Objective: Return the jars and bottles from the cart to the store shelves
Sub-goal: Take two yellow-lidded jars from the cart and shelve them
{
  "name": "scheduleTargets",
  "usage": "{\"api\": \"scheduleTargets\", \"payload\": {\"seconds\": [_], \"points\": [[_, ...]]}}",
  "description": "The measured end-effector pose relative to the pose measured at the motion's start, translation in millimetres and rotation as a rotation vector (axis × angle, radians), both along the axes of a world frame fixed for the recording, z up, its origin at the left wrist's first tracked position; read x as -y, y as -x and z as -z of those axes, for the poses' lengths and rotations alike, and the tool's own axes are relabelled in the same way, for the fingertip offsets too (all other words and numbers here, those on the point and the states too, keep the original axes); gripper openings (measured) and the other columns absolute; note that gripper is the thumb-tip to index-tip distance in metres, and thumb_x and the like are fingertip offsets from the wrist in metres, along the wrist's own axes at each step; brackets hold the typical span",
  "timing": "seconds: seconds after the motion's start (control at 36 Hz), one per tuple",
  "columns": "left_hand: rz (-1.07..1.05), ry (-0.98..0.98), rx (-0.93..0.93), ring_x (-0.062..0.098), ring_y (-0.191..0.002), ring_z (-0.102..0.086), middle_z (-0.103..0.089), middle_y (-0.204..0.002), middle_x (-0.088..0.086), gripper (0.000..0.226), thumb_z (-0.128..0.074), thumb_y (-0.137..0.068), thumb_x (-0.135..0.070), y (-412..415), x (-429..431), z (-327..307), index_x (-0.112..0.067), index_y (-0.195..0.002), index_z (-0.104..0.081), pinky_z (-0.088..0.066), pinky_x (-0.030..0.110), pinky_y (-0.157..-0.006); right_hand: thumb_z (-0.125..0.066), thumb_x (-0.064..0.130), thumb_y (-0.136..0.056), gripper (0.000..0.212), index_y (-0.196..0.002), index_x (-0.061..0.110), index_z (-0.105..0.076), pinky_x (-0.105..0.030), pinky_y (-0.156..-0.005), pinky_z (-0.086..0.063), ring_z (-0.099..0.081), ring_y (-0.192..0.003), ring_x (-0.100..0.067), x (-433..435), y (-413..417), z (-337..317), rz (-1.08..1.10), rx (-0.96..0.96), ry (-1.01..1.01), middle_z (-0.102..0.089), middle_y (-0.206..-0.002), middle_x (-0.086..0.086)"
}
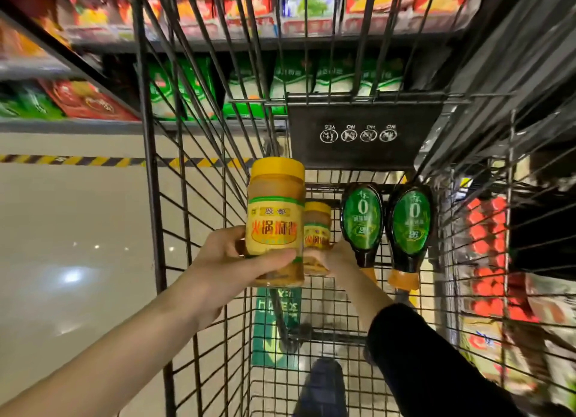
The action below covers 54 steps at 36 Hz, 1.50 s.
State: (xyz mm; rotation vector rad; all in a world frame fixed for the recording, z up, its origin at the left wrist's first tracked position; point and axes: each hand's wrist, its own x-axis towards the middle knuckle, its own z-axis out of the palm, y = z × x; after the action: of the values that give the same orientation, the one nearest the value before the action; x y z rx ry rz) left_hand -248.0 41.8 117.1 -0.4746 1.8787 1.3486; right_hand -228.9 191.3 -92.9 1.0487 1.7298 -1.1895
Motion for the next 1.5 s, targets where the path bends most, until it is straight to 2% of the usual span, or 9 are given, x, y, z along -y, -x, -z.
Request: {"api": "scheduleTargets", "payload": {"seconds": [0.14,0.36,0.44,0.64,0.92,1.06,1.25,1.36,1.5], "points": [[-0.001,0.002,-0.03,0.009,-0.072,-0.071,-0.076,-0.084,0.001,0.047,-0.075,-0.054,-0.032,0,-1,-12,-0.015,-0.097,-0.069,-0.049,0.008,-0.055,-0.085,0.047,-0.053,0.06,-0.096,0.01,-0.066,-0.023,-0.065,-0.05,-0.064,-0.076,-0.013,-12,-2,-20,0.021,-0.083,0.042,-0.069,-0.092,-0.004],[-0.003,0.01,-0.112,0.016,-0.082,-0.071,-0.076,-0.082,0.0,0.045,-0.075,-0.053,-0.032,-5,-11,-47,-0.016,-0.094,-0.069,-0.046,0.015,-0.064,-0.09,0.02,-0.054,0.029,-0.075,0.017,-0.071,-0.018,-0.061,-0.056,-0.071,-0.071,-0.008,-53,-12,-114,0.159,-0.349,0.184,-0.074,-0.074,0.005],[0.022,0.001,-0.145,0.013,-0.08,-0.071,-0.076,-0.082,-0.001,0.054,-0.087,-0.047,-0.034,-13,-19,-66,-0.017,-0.095,-0.069,-0.045,0.016,-0.067,-0.088,0.04,-0.047,0.038,-0.074,0.021,-0.071,-0.03,-0.072,-0.059,-0.069,-0.071,-0.004,-70,-27,-156,0.105,-0.468,0.131,-0.075,-0.081,0.001],[0.068,-0.132,-0.285,0.005,-0.078,-0.07,-0.076,-0.087,-0.002,0.058,-0.076,-0.046,-0.032,-44,-46,-116,-0.016,-0.101,-0.066,-0.05,0.007,-0.062,-0.087,0.037,-0.044,0.031,-0.071,0.03,-0.073,-0.033,-0.077,-0.058,-0.071,-0.079,-0.007,-99,-77,-258,0.205,-0.793,0.001,-0.075,-0.078,0.011],[0.178,-0.405,-0.489,0.007,-0.08,-0.071,-0.075,-0.091,-0.001,0.044,-0.075,-0.063,-0.001,-156,-84,-207,-0.01,-0.105,-0.063,-0.054,0.012,-0.062,-0.089,0.04,-0.034,0.048,-0.078,0.031,-0.072,-0.033,-0.073,-0.058,-0.072,-0.074,-0.009,-119,-228,-378,0.44,-1.1,-0.273,-0.075,-0.075,0.009],[0.281,-0.517,-0.54,0.01,-0.078,-0.071,-0.075,-0.092,0.001,0.04,-0.073,-0.066,0.004,-236,-84,-244,-0.009,-0.102,-0.063,-0.056,0.015,-0.066,-0.091,0.025,-0.044,0.046,-0.085,0.019,-0.071,-0.012,-0.061,-0.051,-0.064,-0.061,0.008,-111,-332,-431,0.47,-1.194,-0.515,-0.067,-0.061,0.027],[0.522,-0.656,-0.658,-0.001,-0.067,-0.068,-0.074,-0.077,-0.01,0.036,-0.073,-0.067,0.009,-336,-92,-299,-0.008,-0.097,-0.063,-0.052,0.008,-0.06,-0.088,0.049,-0.038,0.042,-0.074,0.036,-0.068,-0.034,-0.074,-0.058,-0.069,-0.074,0.0,-77,-470,-510,0.563,-1.253,-0.794,-0.072,-0.072,0.02],[0.674,-0.748,-0.734,0.006,-0.081,-0.07,-0.075,-0.091,-0.002,0.04,-0.078,-0.063,0.001,-381,-99,-333,-0.013,-0.098,-0.065,-0.052,0.009,-0.066,-0.083,0.059,-0.037,0.054,-0.084,0.034,-0.07,-0.038,-0.075,-0.058,-0.07,-0.076,-0.004,-59,-536,-544,0.658,-1.28,-0.959,-0.074,-0.077,0.016],[0.841,-0.889,-0.74,0.007,-0.08,-0.071,-0.076,-0.087,-0.008,0.058,-0.082,-0.044,-0.023,-431,-113,-369,-0.019,-0.099,-0.066,-0.053,0.012,-0.063,-0.084,0.052,-0.039,0.052,-0.087,0.04,-0.066,-0.013,-0.072,-0.052,-0.065,-0.078,0.01,-25,-613,-576,0.807,-1.254,-1.211,-0.069,-0.077,0.03]]}}
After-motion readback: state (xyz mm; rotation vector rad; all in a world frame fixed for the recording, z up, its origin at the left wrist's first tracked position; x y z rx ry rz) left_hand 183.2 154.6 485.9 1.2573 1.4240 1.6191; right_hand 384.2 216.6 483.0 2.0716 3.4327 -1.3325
